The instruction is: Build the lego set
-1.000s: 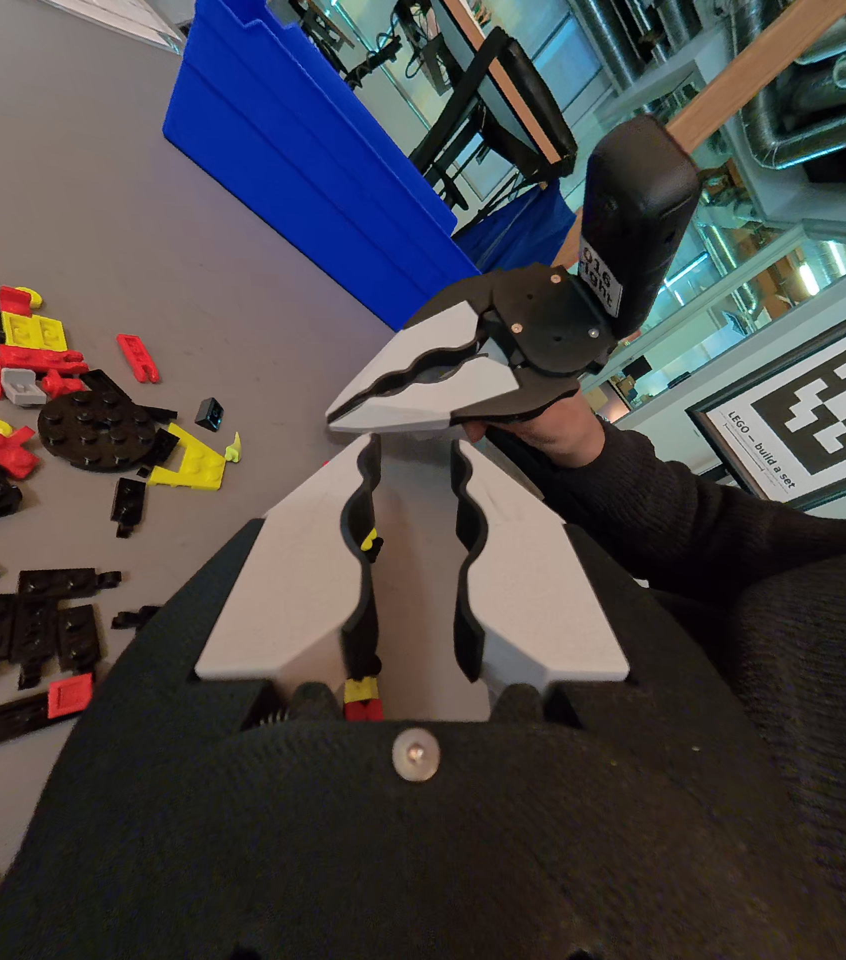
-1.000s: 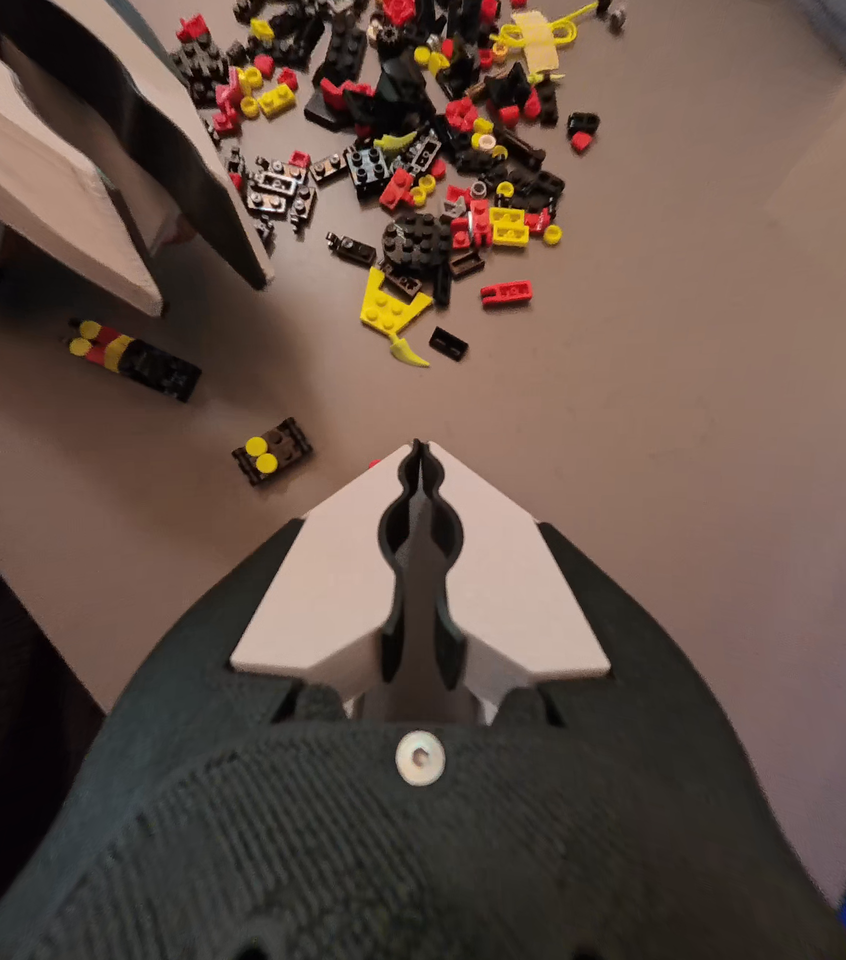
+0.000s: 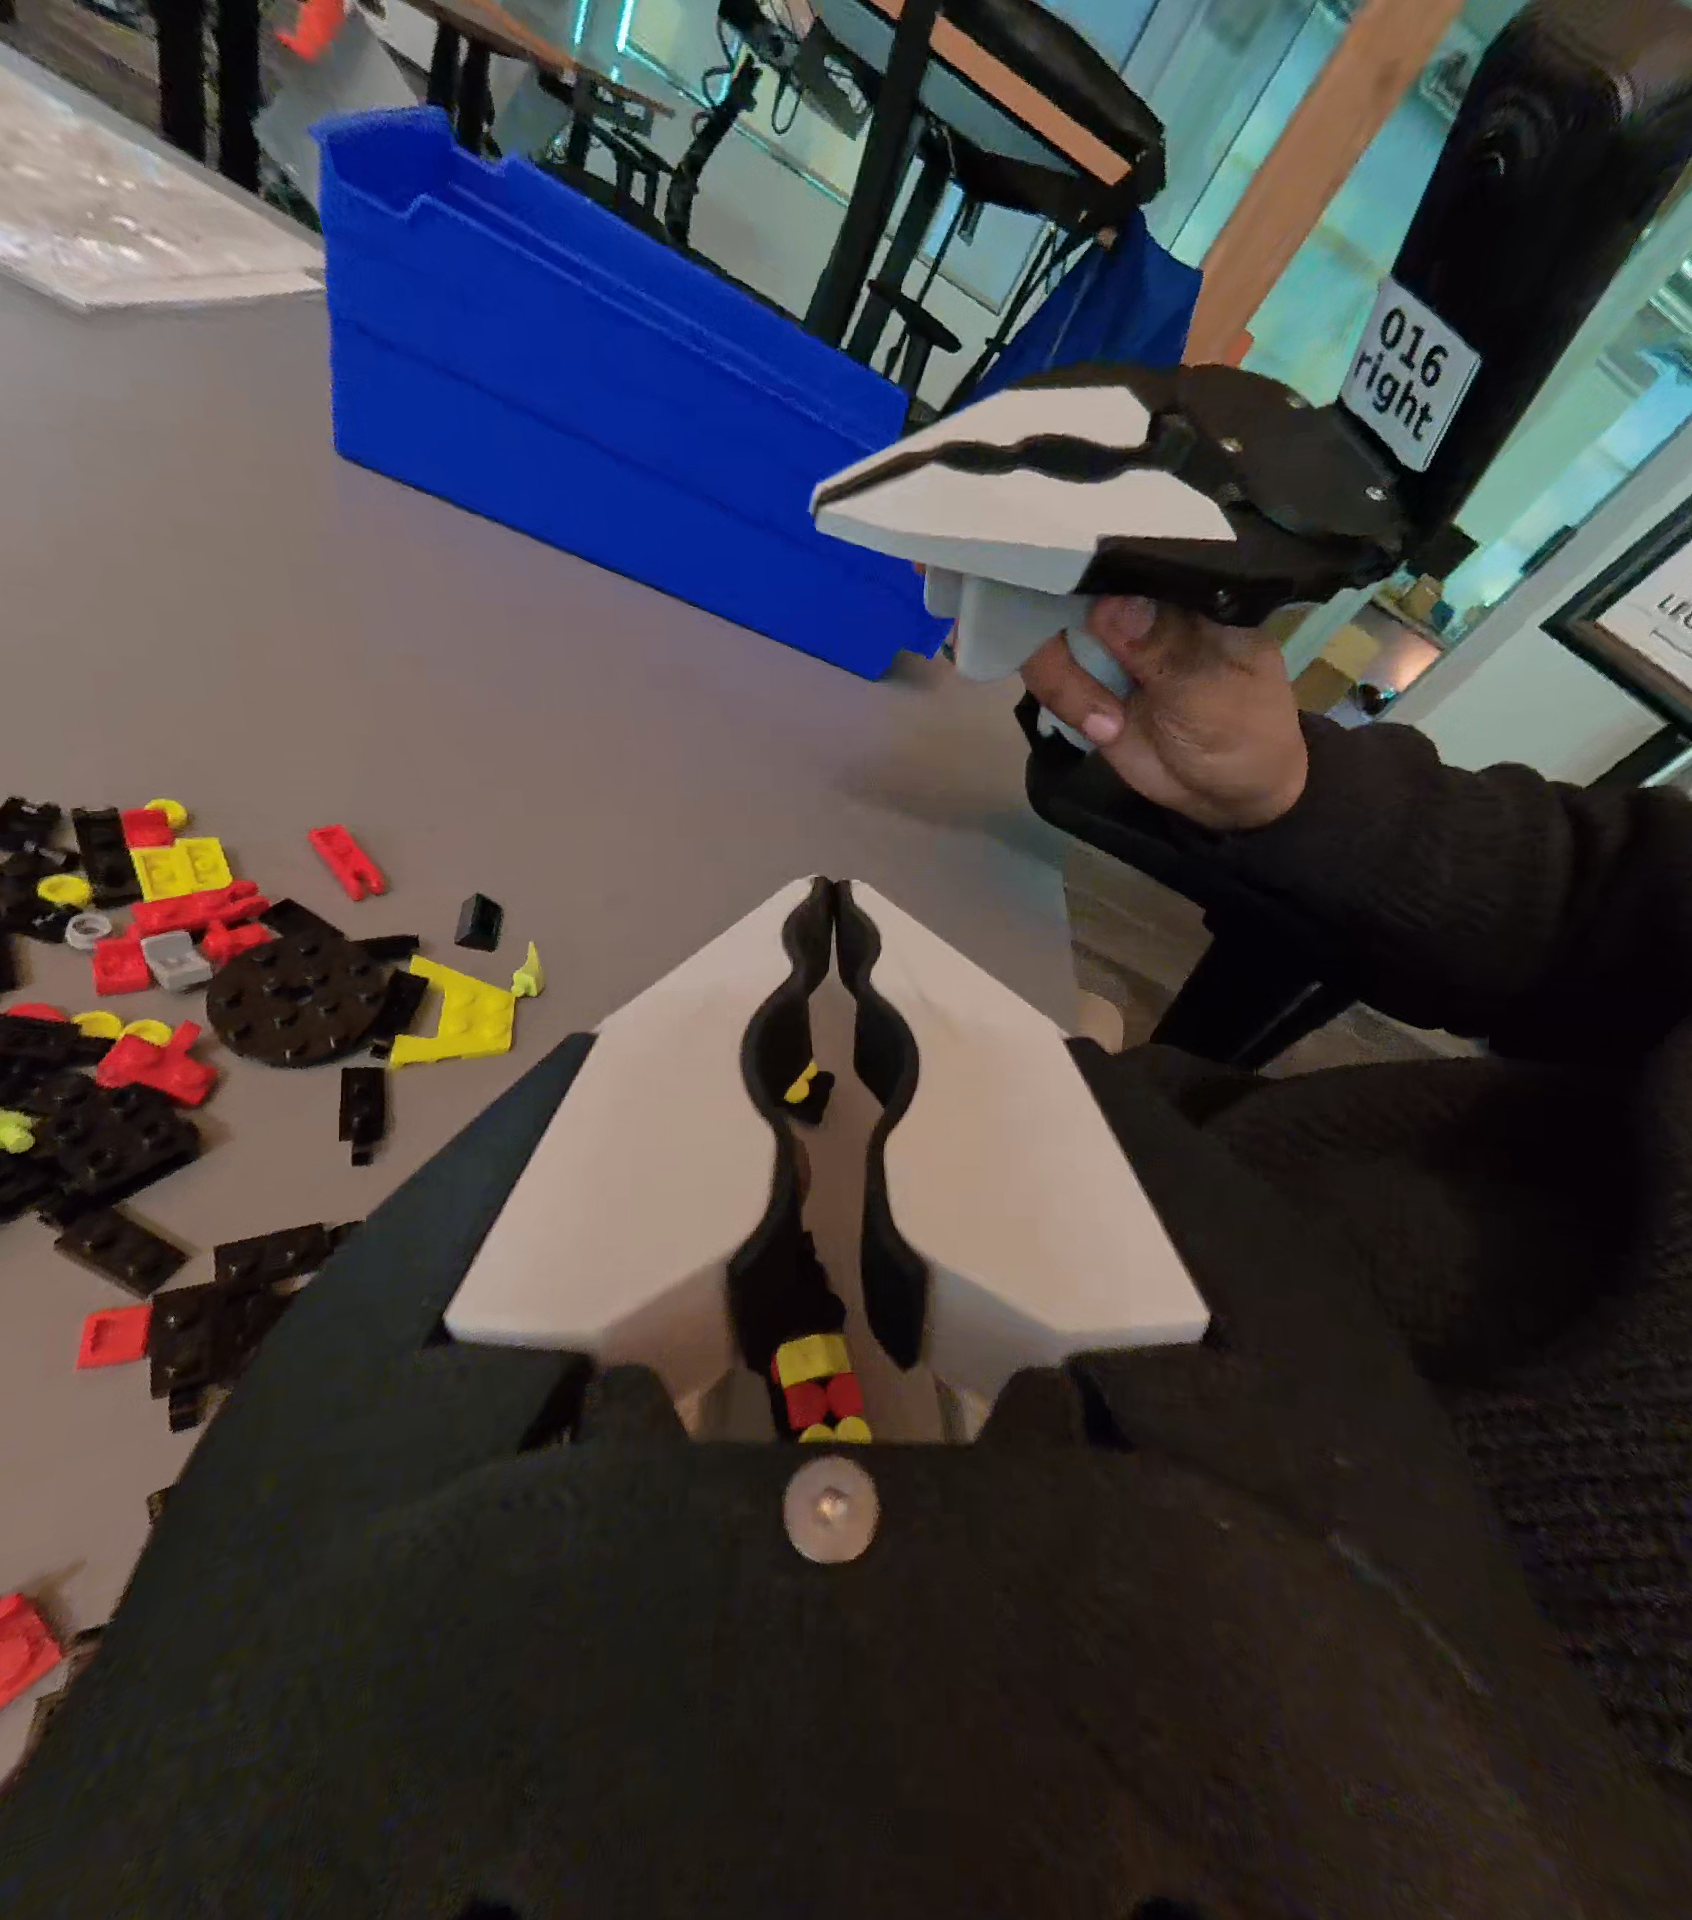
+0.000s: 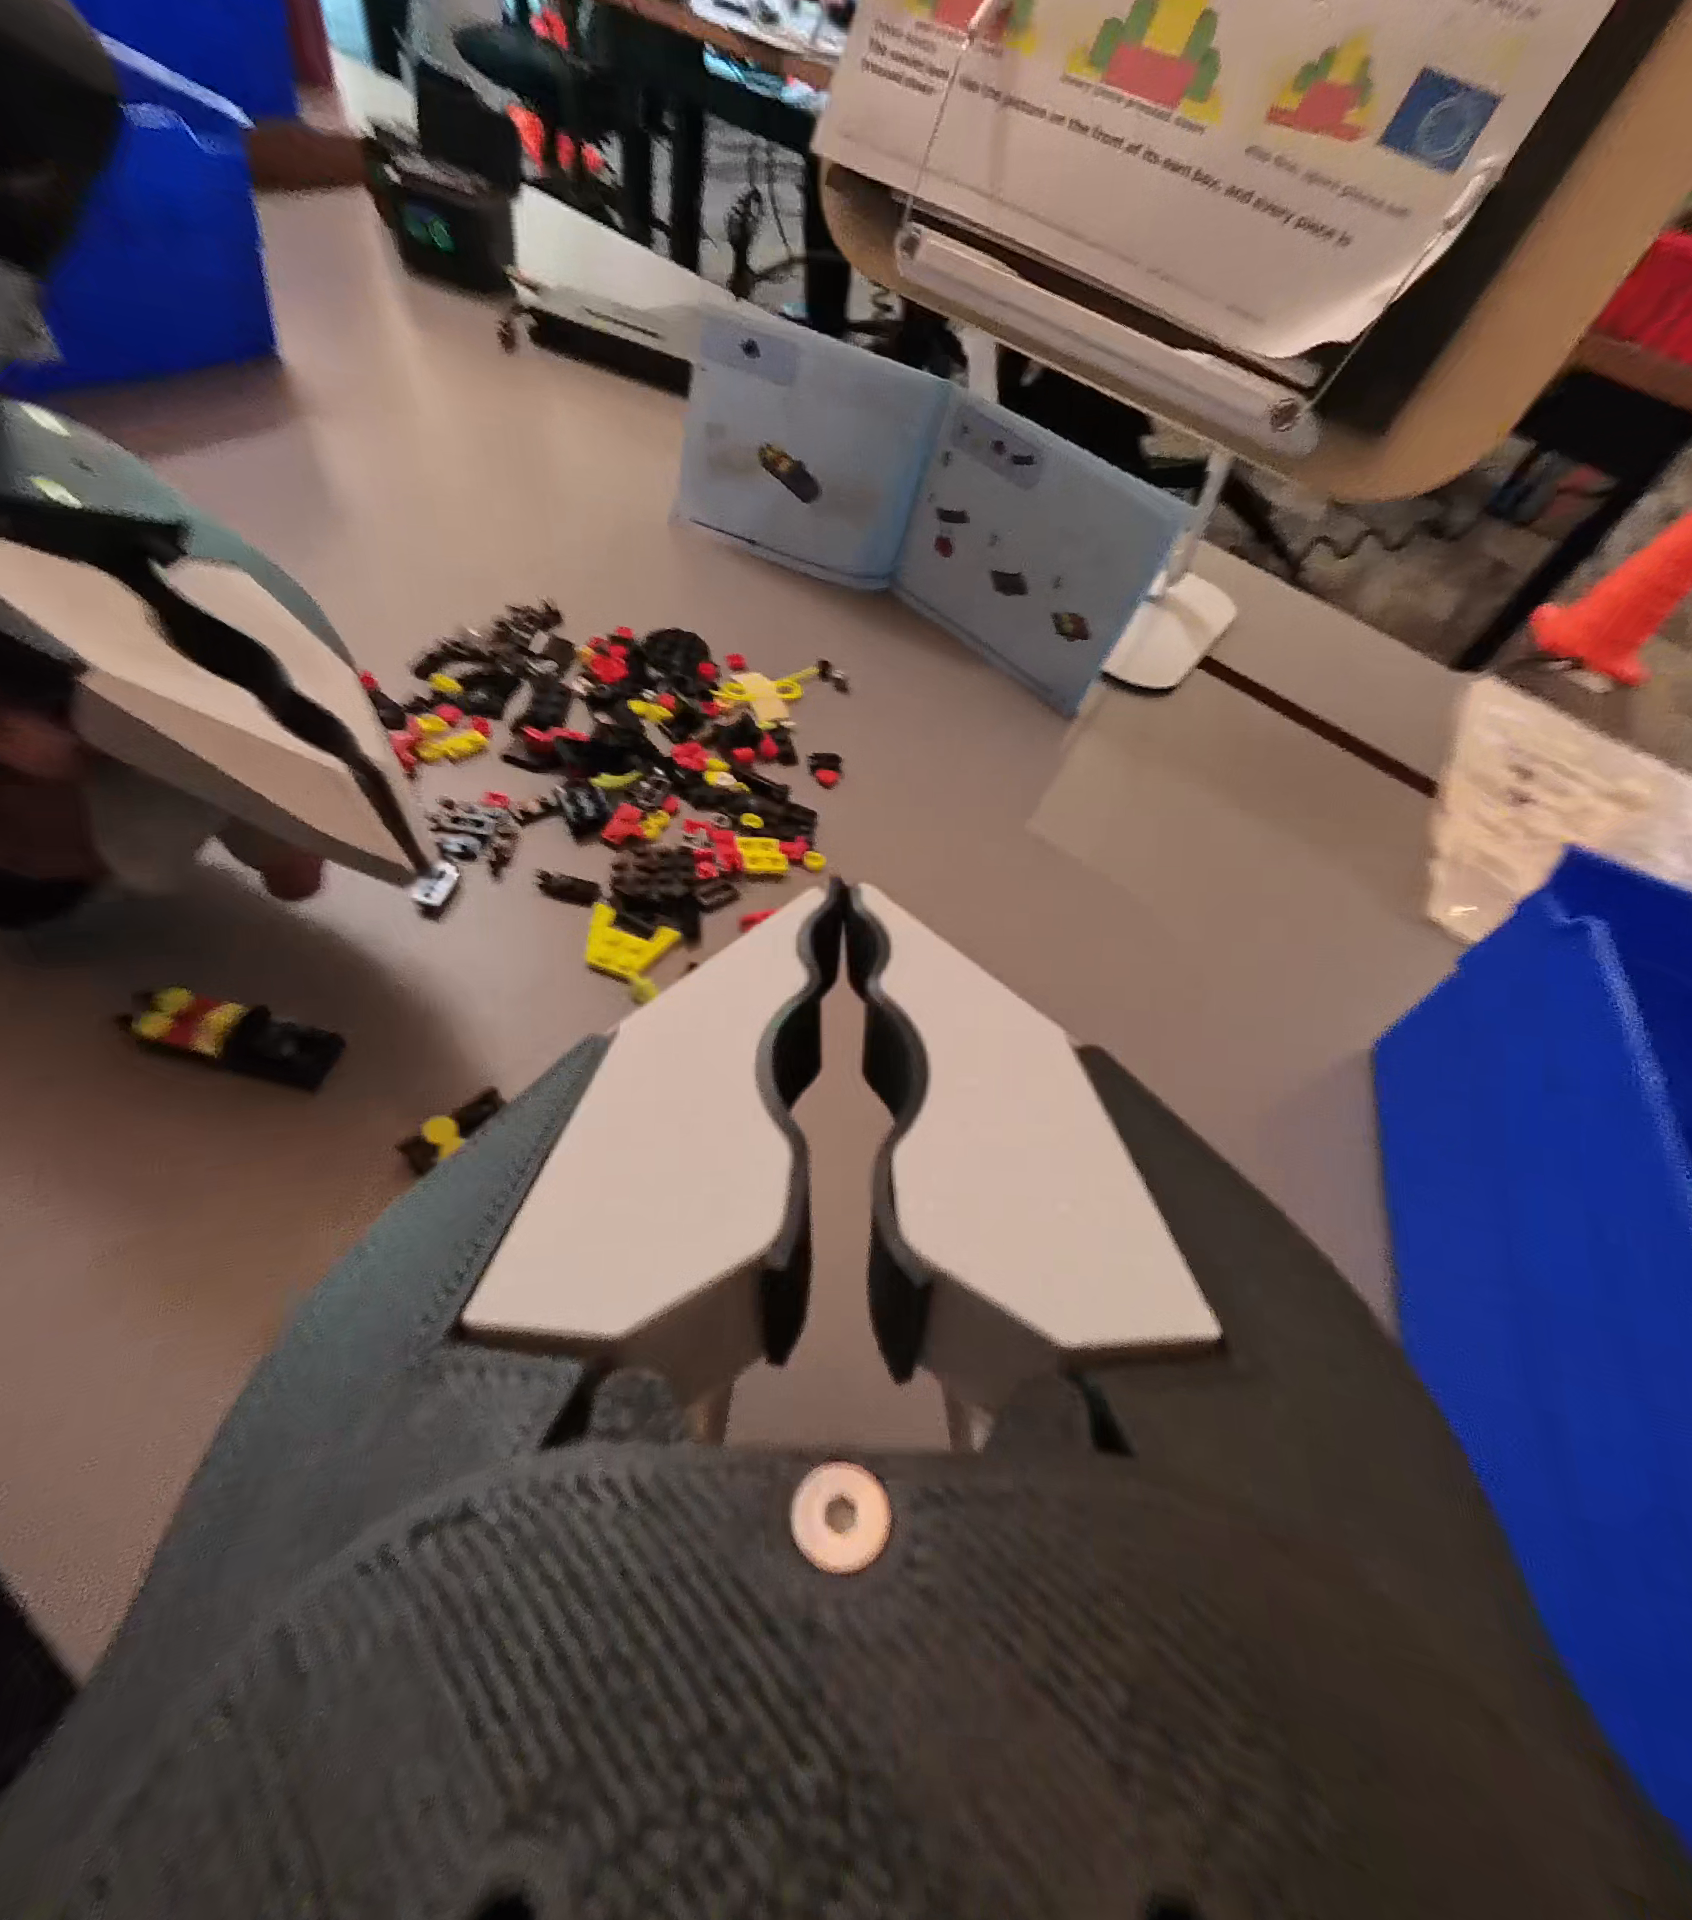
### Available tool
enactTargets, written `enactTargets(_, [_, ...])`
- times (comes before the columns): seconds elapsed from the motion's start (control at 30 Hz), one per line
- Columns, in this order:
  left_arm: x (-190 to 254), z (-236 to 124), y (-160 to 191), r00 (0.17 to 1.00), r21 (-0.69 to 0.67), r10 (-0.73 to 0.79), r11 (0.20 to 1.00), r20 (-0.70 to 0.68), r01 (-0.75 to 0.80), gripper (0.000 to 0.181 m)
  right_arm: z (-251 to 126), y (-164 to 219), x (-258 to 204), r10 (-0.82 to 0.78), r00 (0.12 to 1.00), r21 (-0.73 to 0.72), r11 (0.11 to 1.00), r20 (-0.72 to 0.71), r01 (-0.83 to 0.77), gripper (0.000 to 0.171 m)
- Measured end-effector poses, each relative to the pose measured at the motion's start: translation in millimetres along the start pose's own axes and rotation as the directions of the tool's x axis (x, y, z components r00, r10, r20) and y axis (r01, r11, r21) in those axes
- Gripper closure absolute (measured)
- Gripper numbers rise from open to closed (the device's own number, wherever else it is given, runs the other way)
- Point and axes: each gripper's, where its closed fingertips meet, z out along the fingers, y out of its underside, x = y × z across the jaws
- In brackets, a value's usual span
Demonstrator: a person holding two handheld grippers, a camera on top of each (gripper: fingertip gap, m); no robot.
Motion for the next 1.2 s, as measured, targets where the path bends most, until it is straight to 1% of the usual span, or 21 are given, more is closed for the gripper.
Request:
enactTargets(0.07, [-1, 0, -2, 0.997, 0.007, 0.06, 0.998, 0.044, -0.06, 0.181, 0, 2, 4, -0.093, 0.993, -0.014, 0.996, -0.068, 0.092, 0.171])
enactTargets(0.13, [-6, -2, -3, 0.983, 0.013, 0.141, 0.99, 0.12, -0.143, 0.181, 2, -1, 7, -0.206, 0.969, 0.005, 0.978, -0.134, 0.209, 0.171])
enactTargets(0.17, [-10, -2, -3, 0.969, 0.009, 0.184, 0.982, 0.163, -0.188, 0.181, 4, 0, 5, -0.264, 0.955, 0.001, 0.964, -0.137, 0.267, 0.171])
enactTargets(0.2, [-14, -3, -3, 0.953, 0.003, 0.223, 0.973, 0.205, -0.229, 0.181, 8, 6, 5, -0.307, 0.941, -0.037, 0.952, -0.142, 0.305, 0.171])
enactTargets(0.23, [-17, -4, -4, 0.939, -0.003, 0.253, 0.966, 0.234, -0.259, 0.181, 11, 16, 6, -0.322, 0.936, -0.09, 0.946, -0.142, 0.311, 0.171])
enactTargets(0.3, [-21, -3, -1, 0.926, -0.035, 0.268, 0.963, 0.268, -0.268, 0.181, 20, 41, -6, -0.275, 0.96, -0.186, 0.947, -0.041, 0.264, 0.171])
enactTargets(0.37, [-17, 1, 4, 0.935, -0.06, 0.262, 0.965, 0.238, -0.255, 0.181, 25, 55, -23, -0.181, 0.98, -0.229, 0.954, 0.085, 0.196, 0.171])
enactTargets(0.4, [-19, 1, 5, 0.93, -0.073, 0.264, 0.964, 0.254, -0.254, 0.181, 25, 60, -34, -0.132, 0.977, -0.248, 0.953, 0.167, 0.172, 0.171])
enactTargets(0.43, [-21, 1, 5, 0.918, -0.086, 0.283, 0.959, 0.278, -0.269, 0.181, 24, 62, -41, -0.072, 0.973, -0.272, 0.953, 0.219, 0.131, 0.171])
enactTargets(0.5, [-21, 1, 7, 0.889, -0.118, 0.35, 0.937, 0.294, -0.33, 0.181, 21, 64, -52, 0.035, 0.957, -0.297, 0.953, 0.288, 0.054, 0.171])
enactTargets(0.53, [-23, 0, 5, 0.869, -0.124, 0.381, 0.925, 0.317, -0.36, 0.181, 20, 65, -55, 0.059, 0.951, -0.304, 0.952, 0.305, 0.038, 0.171])
enactTargets(0.6, [-20, -1, 2, 0.839, -0.122, 0.434, 0.9, 0.327, -0.418, 0.181, 20, 77, -52, 0.043, 0.953, -0.348, 0.935, 0.299, 0.066, 0.17])
enactTargets(0.63, [-17, -1, 1, 0.833, -0.125, 0.451, 0.892, 0.32, -0.435, 0.181, 22, 85, -49, 0.026, 0.959, -0.379, 0.922, 0.281, 0.086, 0.161])
enactTargets(0.67, [-14, -1, 0, 0.83, -0.128, 0.461, 0.887, 0.312, -0.445, 0.181, 24, 92, -49, 0.018, 0.96, -0.408, 0.907, 0.281, 0.102, 0.159])
enactTargets(0.73, [-13, -3, -3, 0.83, -0.122, 0.459, 0.887, 0.317, -0.445, 0.181, 26, 98, -54, 0.047, 0.953, -0.438, 0.894, 0.301, 0.095, 0.154])
enactTargets(0.8, [-15, -4, -1, 0.838, -0.123, 0.446, 0.895, 0.314, -0.43, 0.181, 29, 98, -59, 0.072, 0.946, -0.445, 0.892, 0.317, 0.081, 0.152])
enactTargets(1.0, [-17, -2, 8, 0.873, -0.145, 0.399, 0.917, 0.28, -0.373, 0.181, 31, 101, -58, 0.047, 0.95, -0.449, 0.888, 0.308, 0.102, 0.157])
enactTargets(1.2, [-19, 2, 21, 0.869, -0.221, 0.419, 0.903, 0.263, -0.368, 0.181, 33, 101, -62, 0.082, 0.941, -0.452, 0.888, 0.328, 0.08, 0.163])
